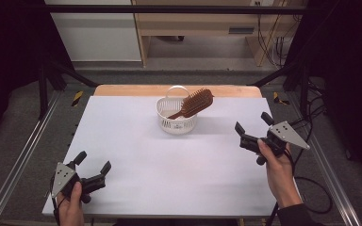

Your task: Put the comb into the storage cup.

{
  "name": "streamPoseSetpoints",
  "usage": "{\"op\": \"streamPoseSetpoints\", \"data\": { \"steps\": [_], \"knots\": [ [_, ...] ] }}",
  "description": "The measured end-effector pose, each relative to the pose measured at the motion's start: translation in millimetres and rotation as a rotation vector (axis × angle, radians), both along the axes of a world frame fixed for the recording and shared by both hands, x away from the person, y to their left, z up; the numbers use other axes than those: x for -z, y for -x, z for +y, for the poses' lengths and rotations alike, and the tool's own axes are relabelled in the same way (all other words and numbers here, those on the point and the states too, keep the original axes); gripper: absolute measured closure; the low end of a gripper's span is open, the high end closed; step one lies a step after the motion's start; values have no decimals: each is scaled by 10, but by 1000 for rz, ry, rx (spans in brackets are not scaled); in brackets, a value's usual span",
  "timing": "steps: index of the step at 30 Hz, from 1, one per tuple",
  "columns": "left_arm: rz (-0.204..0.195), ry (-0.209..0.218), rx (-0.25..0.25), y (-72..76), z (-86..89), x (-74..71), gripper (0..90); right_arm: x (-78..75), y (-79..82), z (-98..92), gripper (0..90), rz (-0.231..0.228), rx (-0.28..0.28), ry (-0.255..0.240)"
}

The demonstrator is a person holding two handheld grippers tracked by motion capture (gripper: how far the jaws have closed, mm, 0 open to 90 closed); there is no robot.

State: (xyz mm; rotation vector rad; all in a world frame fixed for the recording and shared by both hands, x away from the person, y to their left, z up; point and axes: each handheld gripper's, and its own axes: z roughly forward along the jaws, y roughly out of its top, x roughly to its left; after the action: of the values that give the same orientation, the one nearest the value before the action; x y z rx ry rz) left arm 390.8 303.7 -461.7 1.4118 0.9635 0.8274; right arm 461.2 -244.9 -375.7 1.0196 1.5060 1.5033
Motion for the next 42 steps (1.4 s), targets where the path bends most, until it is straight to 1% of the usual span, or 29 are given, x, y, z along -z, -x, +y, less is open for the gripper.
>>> {"op": "streamPoseSetpoints", "data": {
  "steps": [3, 8, 9, 14, 17, 25, 26, 28, 31, 32, 33, 35, 38, 39, 40, 42],
  "knots": [
    [-4, 0, 5, -5, 1, -1, 9, 41, 20, -42, 18, 7, -6, 7],
    [-3, 0, 13, -14, -1, -2, 9, 110, 49, -112, 19, 20, 2, -5],
    [-2, -3, 13, -16, -3, -2, 9, 130, 58, -136, 19, 23, 4, -1],
    [-1, -3, 8, -17, -2, 1, 9, 184, 99, -213, 19, 32, 10, -10],
    [3, -2, 7, -18, 6, 6, 9, 200, 140, -254, 19, 30, 11, 1],
    [2, 6, 11, -18, 20, 2, 9, 289, 216, -305, 19, 34, 12, 5],
    [2, 9, 18, -20, 16, 1, 9, 327, 238, -328, 19, 41, 13, 2],
    [2, 9, 20, -19, 11, -1, 9, 348, 249, -340, 19, 42, 15, -2],
    [10, 8, 17, -11, -2, 10, 8, 422, 301, -377, 21, 56, 16, -10],
    [10, 8, 17, -11, -2, 10, 9, 422, 301, -377, 21, 56, 16, -10],
    [10, 7, 18, -8, -11, 9, 8, 461, 324, -385, 22, 64, 13, -15],
    [9, 7, 29, -10, -28, 7, 8, 482, 335, -386, 22, 67, 12, -17],
    [13, 4, 24, -12, -30, 15, 9, 539, 371, -381, 24, 74, 6, -14],
    [12, 8, 30, -11, -28, 14, 8, 554, 382, -382, 24, 76, 4, -12],
    [9, 7, 25, -8, -23, 10, 8, 578, 396, -379, 25, 77, -4, -6],
    [8, 12, 22, -7, -17, 7, 8, 588, 402, -379, 26, 77, -4, 0]
  ]
}}
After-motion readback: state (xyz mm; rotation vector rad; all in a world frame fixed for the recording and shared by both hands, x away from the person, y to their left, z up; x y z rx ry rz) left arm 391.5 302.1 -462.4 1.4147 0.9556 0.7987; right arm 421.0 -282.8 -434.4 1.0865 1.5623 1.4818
